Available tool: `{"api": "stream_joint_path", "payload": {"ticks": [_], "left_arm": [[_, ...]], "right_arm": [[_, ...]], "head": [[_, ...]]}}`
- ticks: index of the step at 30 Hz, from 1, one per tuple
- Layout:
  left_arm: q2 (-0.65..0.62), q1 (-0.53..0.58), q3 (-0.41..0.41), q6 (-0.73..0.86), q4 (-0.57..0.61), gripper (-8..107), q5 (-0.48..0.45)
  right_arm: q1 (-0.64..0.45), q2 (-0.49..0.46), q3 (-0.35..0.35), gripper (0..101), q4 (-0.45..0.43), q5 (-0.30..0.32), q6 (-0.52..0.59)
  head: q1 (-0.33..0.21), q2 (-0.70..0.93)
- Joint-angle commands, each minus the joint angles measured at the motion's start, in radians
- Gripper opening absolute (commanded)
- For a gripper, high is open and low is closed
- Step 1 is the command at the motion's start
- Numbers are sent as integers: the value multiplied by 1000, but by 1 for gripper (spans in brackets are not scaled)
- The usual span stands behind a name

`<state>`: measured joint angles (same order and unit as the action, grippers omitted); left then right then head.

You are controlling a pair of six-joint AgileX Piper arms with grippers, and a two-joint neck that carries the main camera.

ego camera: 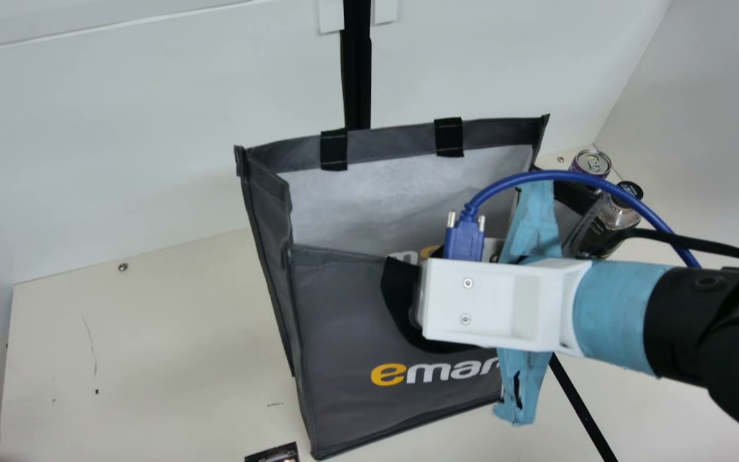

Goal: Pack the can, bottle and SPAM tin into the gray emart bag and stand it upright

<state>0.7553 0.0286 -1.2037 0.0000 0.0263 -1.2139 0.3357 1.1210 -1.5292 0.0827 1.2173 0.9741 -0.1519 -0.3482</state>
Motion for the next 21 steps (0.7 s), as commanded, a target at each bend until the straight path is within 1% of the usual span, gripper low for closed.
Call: {"api": "stream_joint_path", "payload": {"ticks": [1, 3, 10, 21], "left_arm": [[0, 0, 0, 0, 0, 90, 0], [0, 0, 0, 0, 0, 90, 0], [0, 0, 0, 0, 0, 90, 0], [0, 0, 0, 0, 0, 90, 0]], "right_arm": [[13, -4, 9, 0, -4, 3, -13], [26, -9, 19, 0, -9, 3, -27], [69, -26, 39, 23, -25, 3, -77], [102, -51, 41, 60, -29, 3, -126]], "head": [[-23, -1], [-23, -1], [-23, -1], [-23, -1]]}}
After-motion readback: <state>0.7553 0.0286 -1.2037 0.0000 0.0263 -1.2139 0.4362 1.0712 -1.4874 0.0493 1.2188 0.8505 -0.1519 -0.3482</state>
